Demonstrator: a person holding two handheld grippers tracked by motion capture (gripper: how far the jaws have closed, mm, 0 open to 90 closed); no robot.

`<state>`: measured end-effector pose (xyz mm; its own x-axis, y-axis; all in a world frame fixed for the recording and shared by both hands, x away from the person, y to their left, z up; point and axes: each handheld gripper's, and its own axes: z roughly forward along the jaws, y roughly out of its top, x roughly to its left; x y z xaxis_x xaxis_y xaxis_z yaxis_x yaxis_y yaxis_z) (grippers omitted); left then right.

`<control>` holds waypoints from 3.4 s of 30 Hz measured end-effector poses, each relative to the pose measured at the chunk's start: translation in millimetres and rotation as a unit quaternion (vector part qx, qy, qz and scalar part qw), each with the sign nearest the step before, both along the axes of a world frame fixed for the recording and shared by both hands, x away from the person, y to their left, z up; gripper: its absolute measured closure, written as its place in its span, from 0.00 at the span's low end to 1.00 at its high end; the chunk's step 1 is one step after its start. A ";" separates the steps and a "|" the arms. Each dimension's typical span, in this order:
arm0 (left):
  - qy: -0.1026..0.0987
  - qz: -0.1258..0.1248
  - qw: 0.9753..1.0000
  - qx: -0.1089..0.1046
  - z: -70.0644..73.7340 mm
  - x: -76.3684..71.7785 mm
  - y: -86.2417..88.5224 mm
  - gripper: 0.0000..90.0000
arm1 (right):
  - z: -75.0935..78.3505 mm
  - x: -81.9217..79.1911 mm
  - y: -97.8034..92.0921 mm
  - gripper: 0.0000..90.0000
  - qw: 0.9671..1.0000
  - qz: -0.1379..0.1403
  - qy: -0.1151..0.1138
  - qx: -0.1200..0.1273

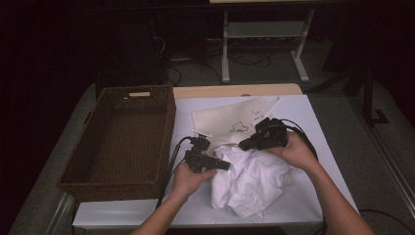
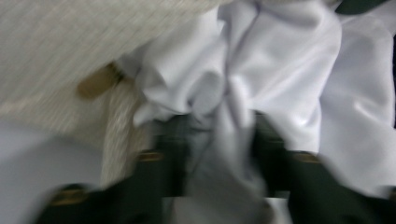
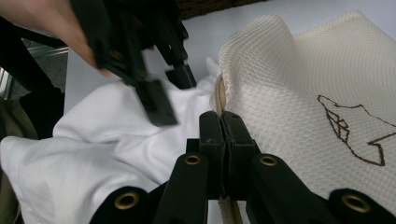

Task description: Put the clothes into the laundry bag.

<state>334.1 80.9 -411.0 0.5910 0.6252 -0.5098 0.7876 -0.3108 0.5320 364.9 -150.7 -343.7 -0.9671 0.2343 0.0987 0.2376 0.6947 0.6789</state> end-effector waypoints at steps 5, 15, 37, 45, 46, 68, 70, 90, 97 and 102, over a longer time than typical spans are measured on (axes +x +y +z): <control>-0.013 -0.049 0.999 -0.017 7.5 -5.6 -18.6 0.89 | -0.6 -1.3 3.1 0.97 1.000 0.009 0.002 0.002; -0.029 0.018 0.999 -0.027 3.7 18.8 -15.1 0.87 | 10.5 -16.0 1.5 0.97 0.999 0.034 0.005 0.032; 0.012 -0.034 0.999 0.009 2.5 -24.5 17.8 0.55 | 1.5 4.3 -10.8 0.97 1.000 -0.023 0.012 0.010; 0.001 -0.044 0.999 -0.027 -8.9 -15.4 -7.6 0.86 | -4.6 3.4 -7.4 0.97 1.000 -0.013 0.017 -0.004; 0.000 -0.041 0.999 -0.032 -6.9 -14.8 -9.2 0.86 | -4.6 3.5 -7.7 0.97 1.000 -0.013 0.017 -0.003; -0.052 -0.001 0.999 -0.011 31.2 -26.8 23.7 0.45 | 0.8 2.3 -13.5 0.97 1.000 -0.017 0.019 -0.004; -0.049 -0.011 0.999 -0.013 33.6 -32.8 22.7 0.43 | 0.6 3.0 -12.7 0.97 1.000 -0.017 0.017 -0.005; -0.044 -0.054 0.996 -0.054 6.9 -26.8 -31.1 0.92 | -1.6 -6.1 -15.3 0.97 1.000 -0.007 0.008 -0.008; -0.052 -0.028 0.996 -0.062 16.9 -25.4 -27.8 0.92 | 6.5 -16.9 -6.2 0.97 1.000 0.012 0.002 -0.008; -0.056 0.039 0.996 -0.057 6.3 -8.4 -24.5 0.92 | 20.5 -25.0 -0.8 0.97 0.999 0.037 0.001 0.010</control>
